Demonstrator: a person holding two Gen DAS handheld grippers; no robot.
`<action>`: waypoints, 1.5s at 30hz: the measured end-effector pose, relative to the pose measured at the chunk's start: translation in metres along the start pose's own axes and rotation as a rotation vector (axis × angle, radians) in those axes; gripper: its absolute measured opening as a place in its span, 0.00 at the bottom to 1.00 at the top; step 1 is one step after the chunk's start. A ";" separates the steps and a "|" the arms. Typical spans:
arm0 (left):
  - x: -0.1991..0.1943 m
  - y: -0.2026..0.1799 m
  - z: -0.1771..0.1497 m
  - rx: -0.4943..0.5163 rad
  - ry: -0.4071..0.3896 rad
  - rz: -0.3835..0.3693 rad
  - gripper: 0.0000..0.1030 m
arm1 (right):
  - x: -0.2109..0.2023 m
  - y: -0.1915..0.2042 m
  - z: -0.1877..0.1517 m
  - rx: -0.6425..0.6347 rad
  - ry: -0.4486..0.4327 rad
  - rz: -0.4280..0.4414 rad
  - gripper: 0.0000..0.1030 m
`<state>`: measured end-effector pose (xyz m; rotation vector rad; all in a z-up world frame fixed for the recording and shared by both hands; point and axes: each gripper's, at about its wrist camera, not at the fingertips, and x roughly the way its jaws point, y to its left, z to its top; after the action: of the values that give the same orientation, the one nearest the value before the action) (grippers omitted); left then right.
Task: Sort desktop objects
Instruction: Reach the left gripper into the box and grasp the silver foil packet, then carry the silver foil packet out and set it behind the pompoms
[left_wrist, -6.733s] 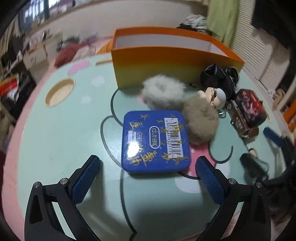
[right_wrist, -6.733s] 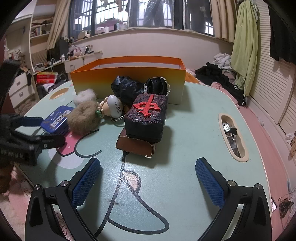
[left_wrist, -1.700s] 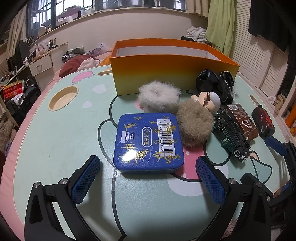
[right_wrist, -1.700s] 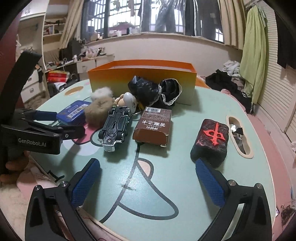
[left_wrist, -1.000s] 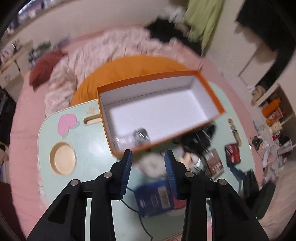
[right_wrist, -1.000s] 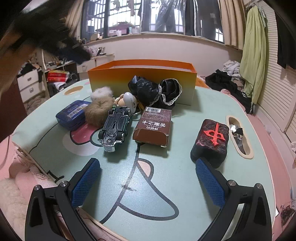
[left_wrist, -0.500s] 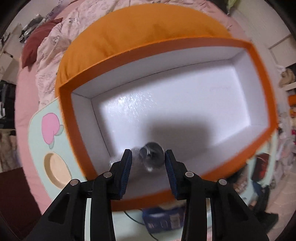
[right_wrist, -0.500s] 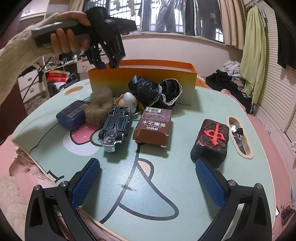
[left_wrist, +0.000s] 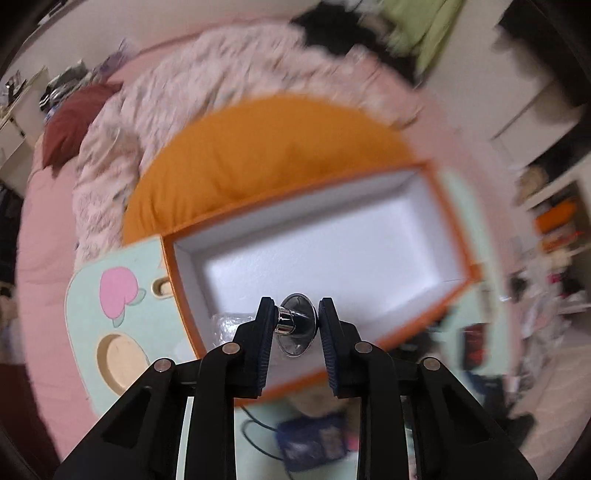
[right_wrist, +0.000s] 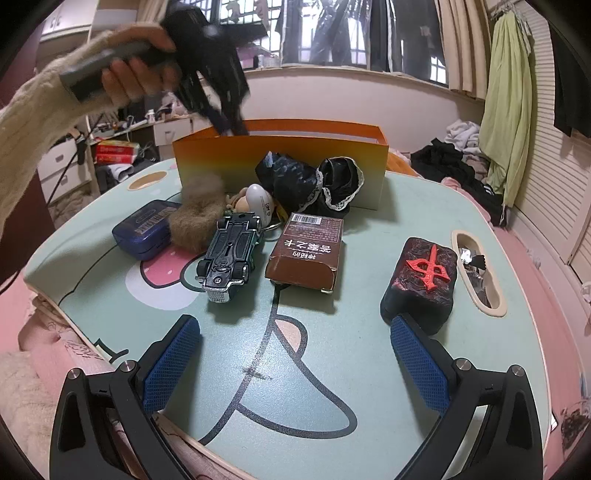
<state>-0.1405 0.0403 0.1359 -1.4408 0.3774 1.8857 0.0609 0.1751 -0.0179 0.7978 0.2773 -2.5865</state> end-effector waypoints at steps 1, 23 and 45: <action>-0.011 -0.004 -0.004 0.006 -0.026 -0.031 0.25 | 0.000 0.000 0.000 0.000 0.000 0.000 1.00; -0.012 -0.034 -0.134 0.079 -0.287 0.023 0.64 | -0.001 0.000 0.000 0.000 0.001 0.000 1.00; 0.069 -0.052 -0.220 -0.008 -0.422 0.192 1.00 | -0.001 -0.003 0.001 -0.001 0.002 -0.001 1.00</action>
<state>0.0441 -0.0345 0.0086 -1.0004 0.3104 2.2821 0.0597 0.1773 -0.0162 0.8000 0.2796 -2.5863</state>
